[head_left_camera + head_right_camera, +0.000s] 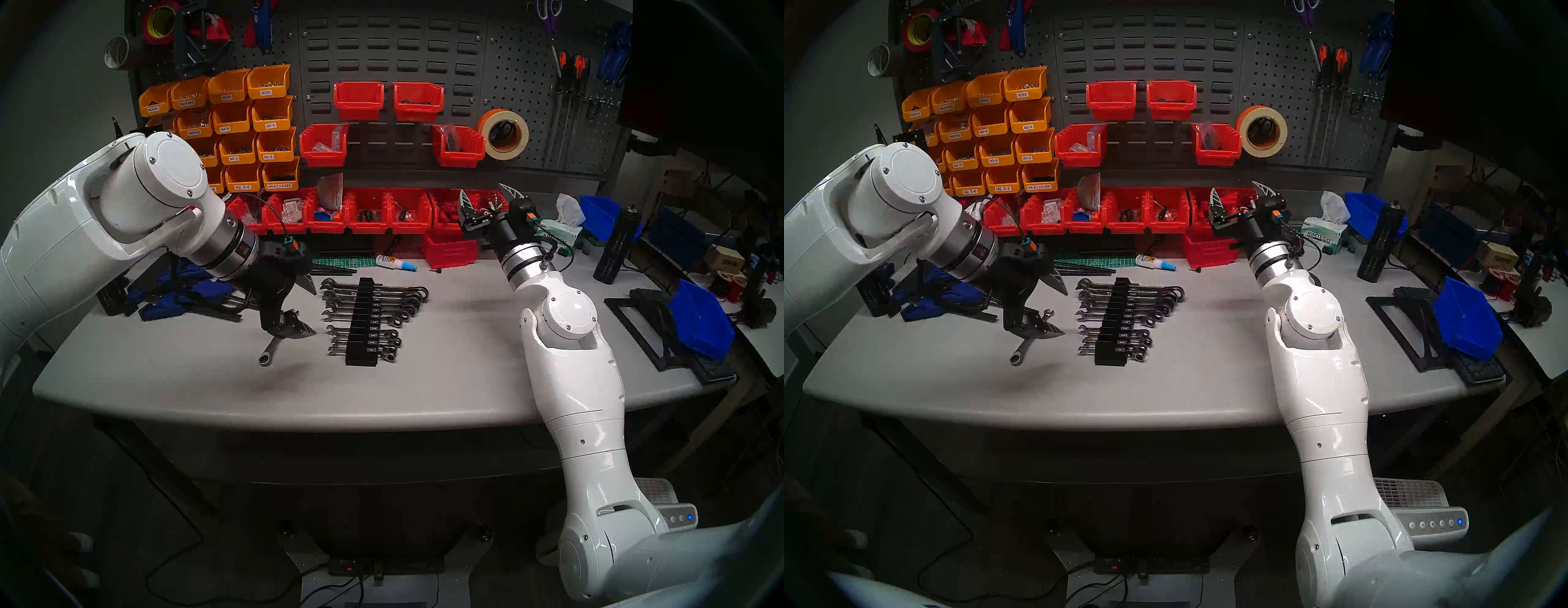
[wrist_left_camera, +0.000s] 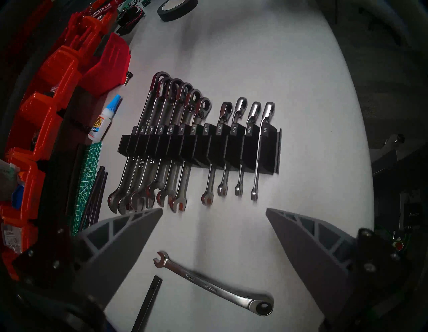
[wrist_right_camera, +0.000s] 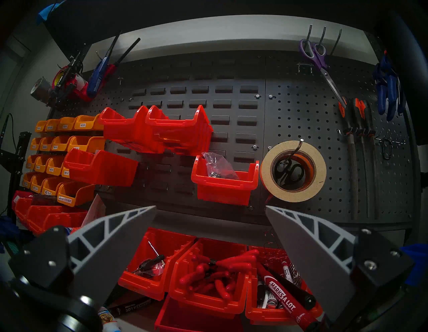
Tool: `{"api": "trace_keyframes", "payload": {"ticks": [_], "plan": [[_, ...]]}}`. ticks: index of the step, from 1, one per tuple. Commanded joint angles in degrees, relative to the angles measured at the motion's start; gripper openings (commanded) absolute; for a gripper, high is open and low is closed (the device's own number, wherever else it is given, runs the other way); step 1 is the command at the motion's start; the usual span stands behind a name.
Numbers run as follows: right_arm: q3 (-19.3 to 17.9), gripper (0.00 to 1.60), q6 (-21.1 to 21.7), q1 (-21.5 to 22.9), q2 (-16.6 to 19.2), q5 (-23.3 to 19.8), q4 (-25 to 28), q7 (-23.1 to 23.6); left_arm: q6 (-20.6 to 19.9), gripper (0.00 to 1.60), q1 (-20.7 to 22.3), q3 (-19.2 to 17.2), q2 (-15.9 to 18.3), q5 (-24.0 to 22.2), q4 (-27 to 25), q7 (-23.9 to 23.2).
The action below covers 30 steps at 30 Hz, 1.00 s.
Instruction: Put the wrenches on the table into the correct slot in the case
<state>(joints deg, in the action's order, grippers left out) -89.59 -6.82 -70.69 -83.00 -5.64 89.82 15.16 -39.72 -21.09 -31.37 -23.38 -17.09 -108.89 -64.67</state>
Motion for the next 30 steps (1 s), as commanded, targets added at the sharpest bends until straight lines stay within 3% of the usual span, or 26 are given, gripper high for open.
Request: {"api": "trace_keyframes", "payload": {"ticks": [1, 13, 15, 16, 17, 18, 26, 30], "plan": [[0.1, 1.60, -0.3, 1.7, 0.0, 0.0, 1.9, 0.1, 0.7, 1.60, 1.4, -0.3, 2.1, 2.2, 1.1, -0.3], [0.1, 1.60, -0.3, 1.7, 0.0, 0.0, 1.9, 0.1, 3.1, 1.60, -2.1, -1.1, 1.3, 0.5, 3.1, 5.4], [0.1, 1.60, -0.3, 1.7, 0.0, 0.0, 1.9, 0.1, 3.6, 0.55, -2.2, -0.9, 0.7, 0.6, 3.9, 6.0], [0.1, 1.60, -0.3, 1.7, 0.0, 0.0, 1.9, 0.1, 3.7, 0.31, -2.2, -0.7, 0.5, 0.8, 4.1, 6.0], [0.1, 1.60, -0.3, 1.7, 0.0, 0.0, 1.9, 0.1, 3.7, 0.31, -2.2, -0.7, 0.5, 0.8, 4.1, 6.0], [0.1, 1.60, -0.3, 1.7, 0.0, 0.0, 1.9, 0.1, 4.3, 0.00, -2.2, -0.5, 0.5, 1.0, 4.3, 6.0], [0.1, 1.60, -0.3, 1.7, 0.0, 0.0, 1.9, 0.1, 4.6, 0.00, -1.8, 1.0, -1.8, 2.8, 6.8, 5.6], [0.1, 1.60, -0.3, 1.7, 0.0, 0.0, 1.9, 0.1, 4.5, 0.00, -2.0, 1.6, -3.8, 4.2, 8.5, 7.9]]}}
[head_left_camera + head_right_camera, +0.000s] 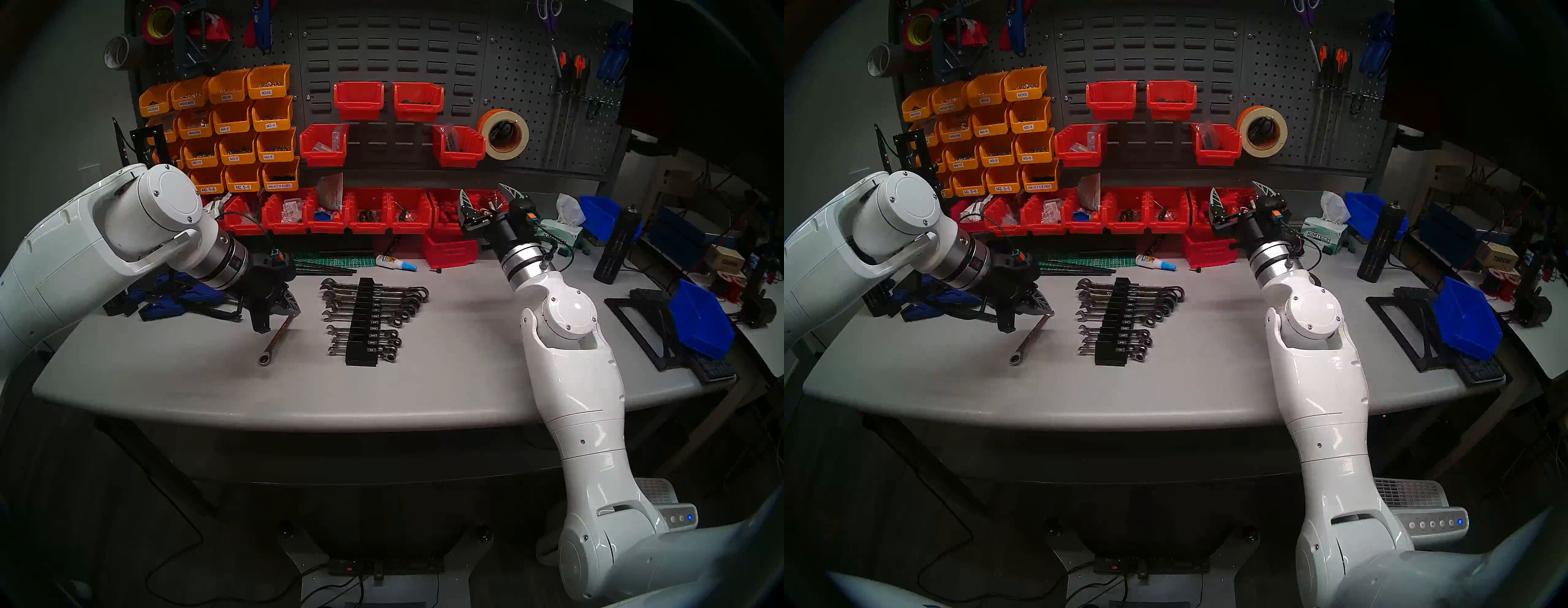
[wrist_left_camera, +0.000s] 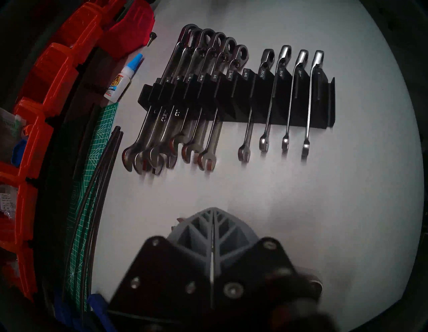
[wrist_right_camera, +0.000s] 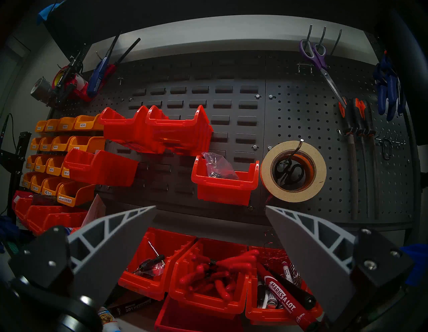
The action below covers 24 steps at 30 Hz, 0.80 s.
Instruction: Put the wrenches on the table into the correct slot in the case
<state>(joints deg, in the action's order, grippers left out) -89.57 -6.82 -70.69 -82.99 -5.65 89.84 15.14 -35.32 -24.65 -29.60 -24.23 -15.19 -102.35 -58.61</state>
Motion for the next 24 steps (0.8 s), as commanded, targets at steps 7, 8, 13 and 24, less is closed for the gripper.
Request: {"api": "trace_keyframes", "payload": {"ticks": [7, 8, 13, 24], "plan": [[0.1, 1.60, -0.4, 1.7, 0.0, 0.0, 1.8, 0.1, -0.4, 0.00, 2.4, 0.4, -6.1, 3.7, 4.8, 1.8], [0.1, 1.60, -0.4, 1.7, 0.0, 0.0, 1.8, 0.1, -0.3, 0.00, 2.5, 0.6, -6.5, 4.2, 5.1, 1.7], [0.1, 1.60, -0.3, 1.7, 0.0, 0.0, 1.8, 0.1, -0.5, 0.00, 2.5, 1.1, -8.2, 5.4, 6.9, 2.2], [0.1, 1.60, -0.4, 1.7, 0.0, 0.0, 1.8, 0.1, -0.9, 0.00, 2.8, 1.7, -9.3, 7.9, 9.2, 2.7]]}}
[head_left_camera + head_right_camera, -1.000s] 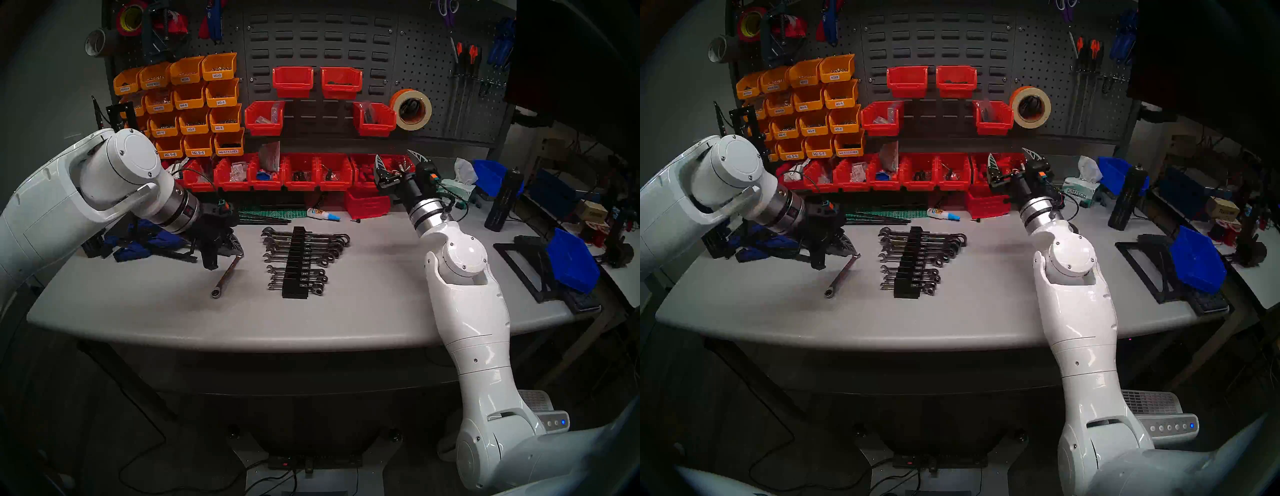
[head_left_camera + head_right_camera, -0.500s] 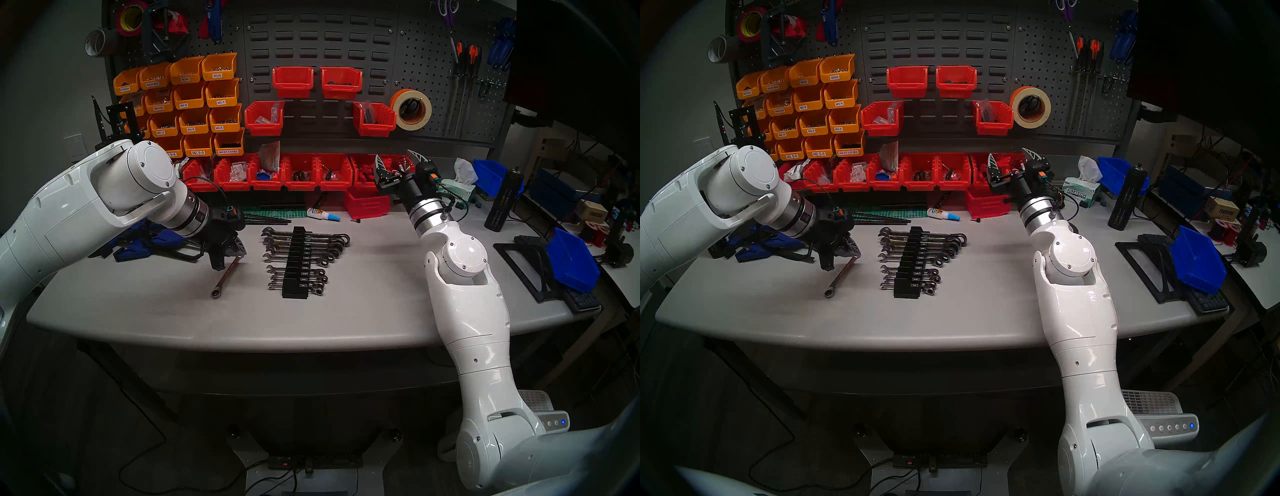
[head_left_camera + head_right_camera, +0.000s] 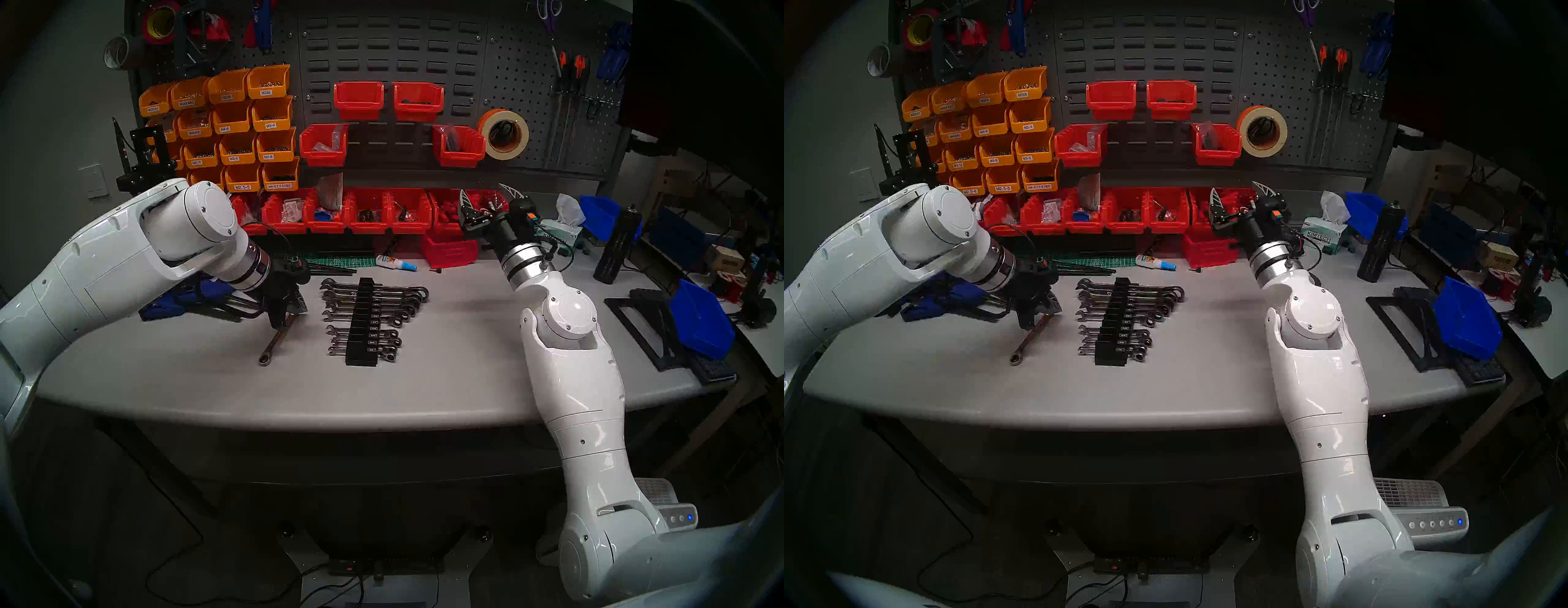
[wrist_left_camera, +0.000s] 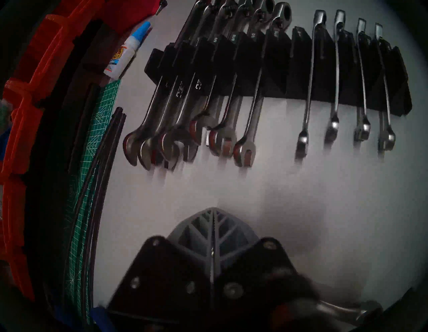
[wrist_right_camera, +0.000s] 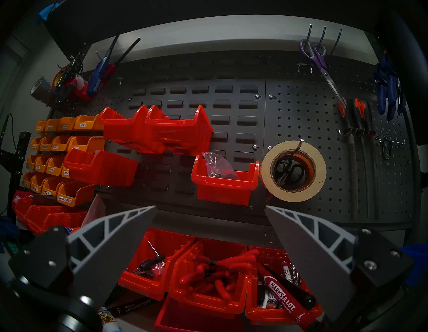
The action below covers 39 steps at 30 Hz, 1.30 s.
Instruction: Put the wrenches on the table into the correct slot in the case
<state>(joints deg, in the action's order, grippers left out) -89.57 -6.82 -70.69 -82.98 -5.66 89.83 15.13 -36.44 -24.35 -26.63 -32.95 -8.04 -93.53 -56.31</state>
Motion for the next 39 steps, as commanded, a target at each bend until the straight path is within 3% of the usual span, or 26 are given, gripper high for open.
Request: {"api": "trace_keyframes", "payload": {"ticks": [1, 8, 13, 25, 39], "plan": [[0.1, 1.60, -0.4, 1.7, 0.0, 0.0, 1.8, 0.1, 0.8, 0.00, 2.4, -1.7, -0.4, 0.6, 0.2, 0.5], [0.1, 1.60, -0.4, 1.7, -0.1, 0.0, 1.8, 0.1, 0.4, 0.00, 2.9, -4.6, 2.3, -3.9, -3.5, -3.0], [0.1, 1.60, -0.4, 1.7, 0.0, 0.0, 1.7, 0.1, 0.2, 0.00, 3.6, -5.1, 5.7, -4.2, -6.4, -5.8], [0.1, 1.60, -0.4, 1.7, 0.0, 0.0, 1.8, 0.1, -0.5, 0.00, 4.2, -5.5, 12.9, -2.8, -7.0, -10.6], [0.1, 1.60, -0.3, 1.7, 0.0, 0.0, 1.9, 0.1, 1.1, 0.00, 2.0, -3.9, 17.8, -2.0, -7.9, -13.5]]}}
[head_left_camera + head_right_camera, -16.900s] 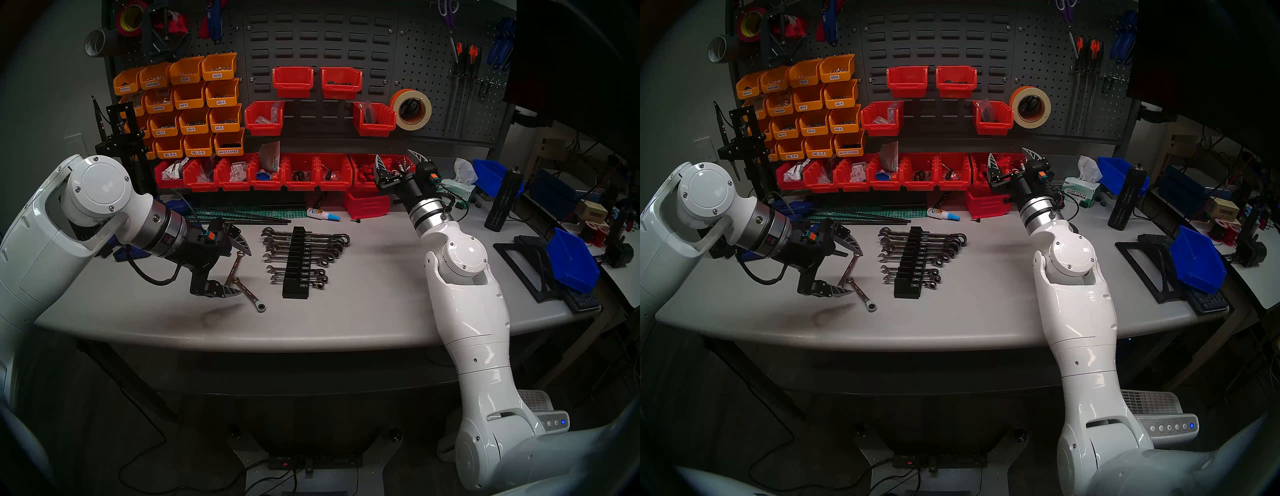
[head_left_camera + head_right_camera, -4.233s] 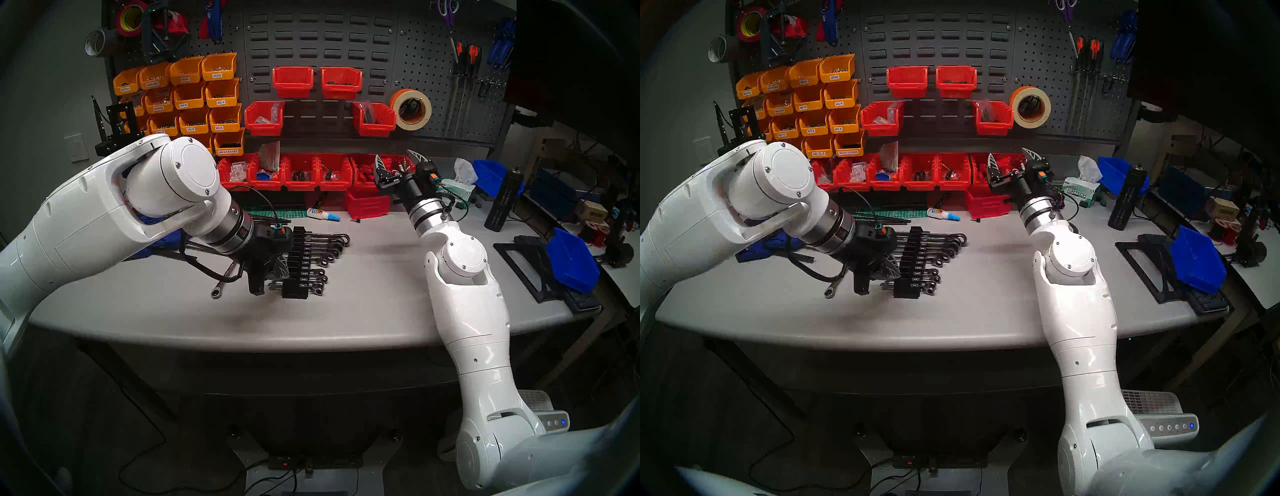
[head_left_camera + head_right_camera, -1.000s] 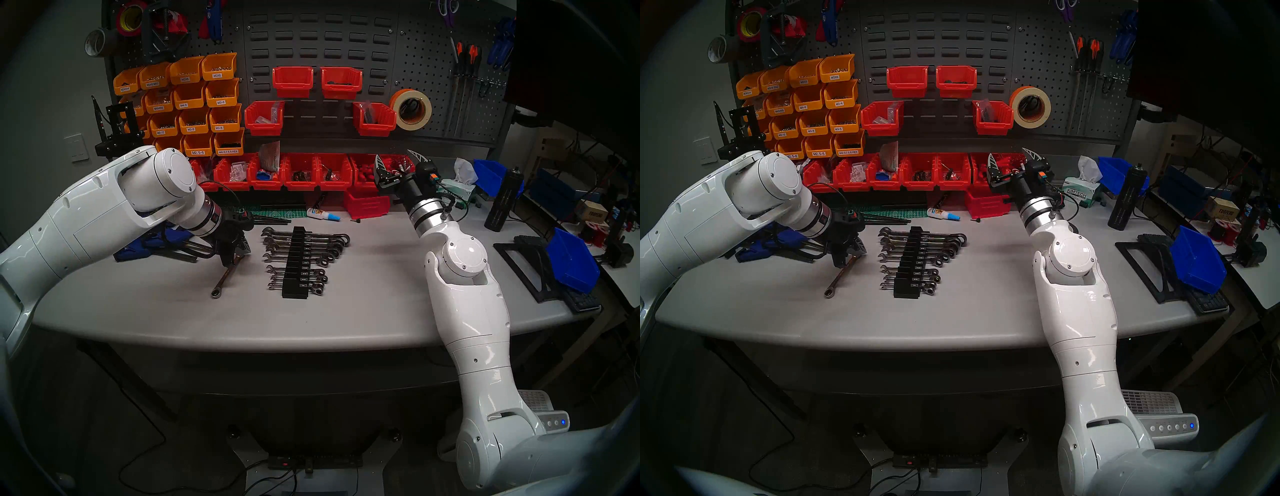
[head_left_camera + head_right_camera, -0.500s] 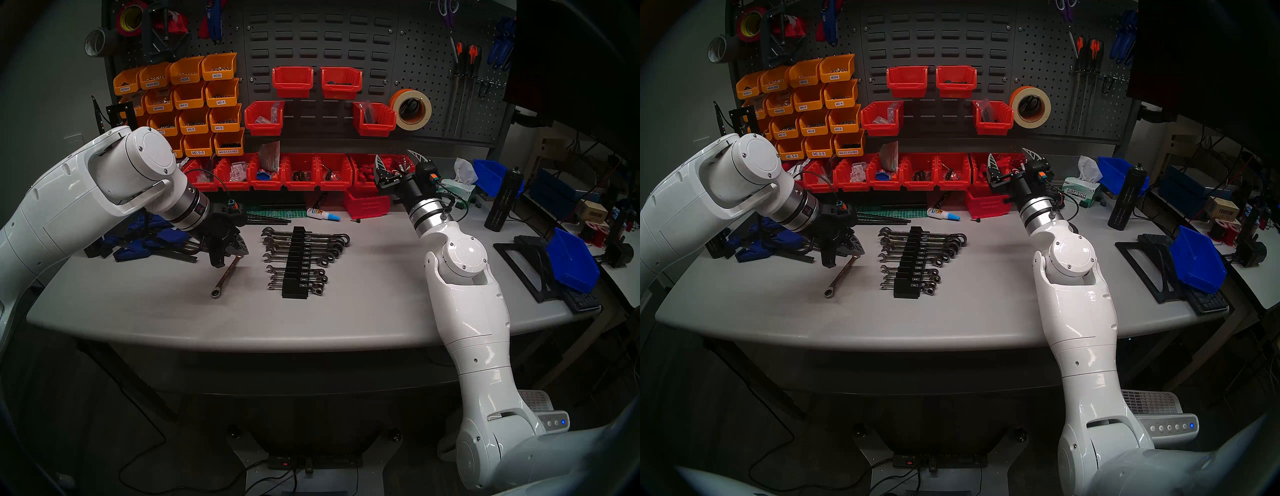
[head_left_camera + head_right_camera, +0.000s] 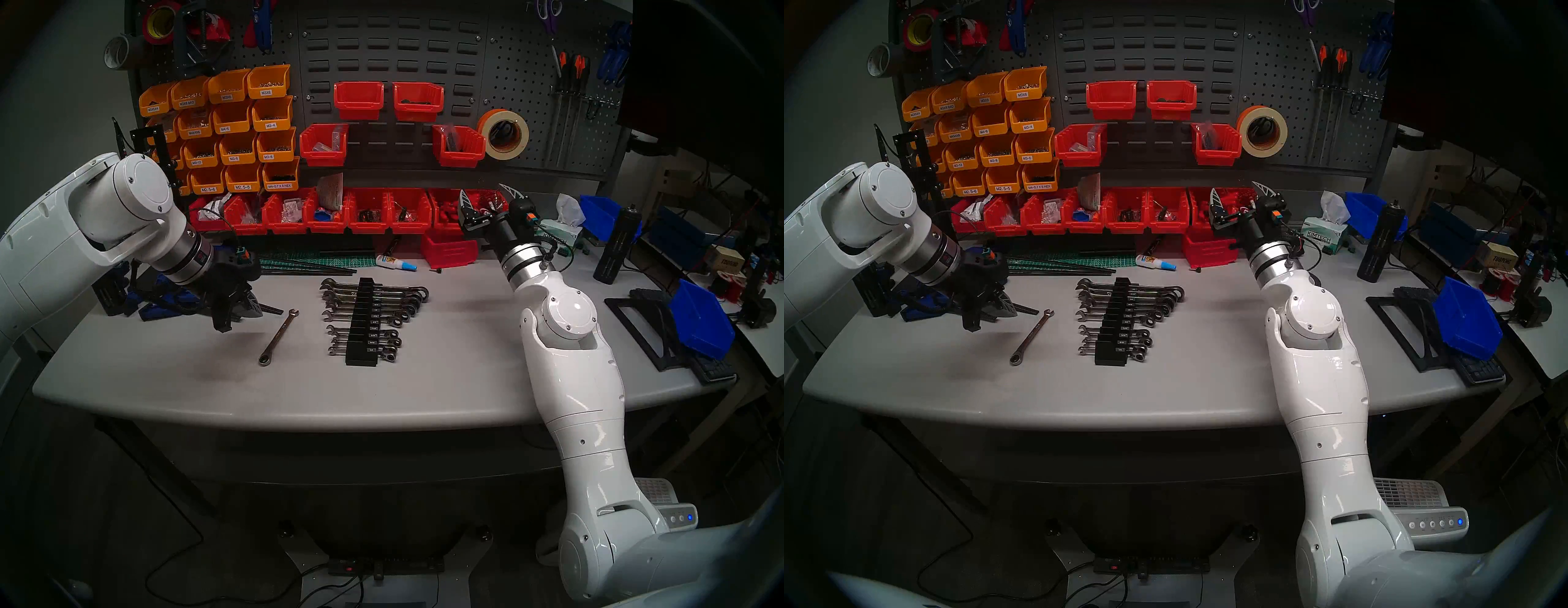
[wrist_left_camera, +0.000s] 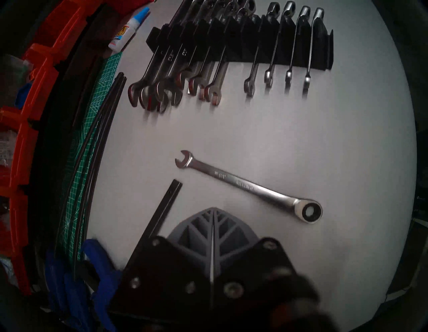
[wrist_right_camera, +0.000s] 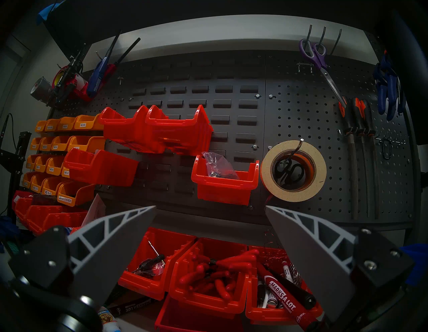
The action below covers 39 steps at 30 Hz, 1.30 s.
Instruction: Put the wrenches on the table into the correct slot in the case
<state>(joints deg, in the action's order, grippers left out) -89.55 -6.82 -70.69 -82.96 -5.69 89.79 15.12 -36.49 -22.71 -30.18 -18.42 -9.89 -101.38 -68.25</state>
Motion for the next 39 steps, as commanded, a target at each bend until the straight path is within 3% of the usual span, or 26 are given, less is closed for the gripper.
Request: {"api": "trace_keyframes", "payload": {"ticks": [1, 16, 39], "plan": [[0.1, 1.60, -0.3, 1.7, 0.0, 0.0, 1.9, 0.1, 1.3, 0.00, 0.1, -0.2, 3.3, -0.3, 0.1, -1.6], [0.1, 1.60, -0.3, 1.7, 0.0, 0.0, 1.9, 0.1, 2.3, 0.00, -1.9, 2.7, 3.3, -0.2, -0.3, -2.8], [0.1, 1.60, -0.3, 1.7, 0.0, 0.0, 1.9, 0.0, 2.1, 0.00, -2.7, 2.5, 1.6, -3.3, -2.0, -3.3]]}}
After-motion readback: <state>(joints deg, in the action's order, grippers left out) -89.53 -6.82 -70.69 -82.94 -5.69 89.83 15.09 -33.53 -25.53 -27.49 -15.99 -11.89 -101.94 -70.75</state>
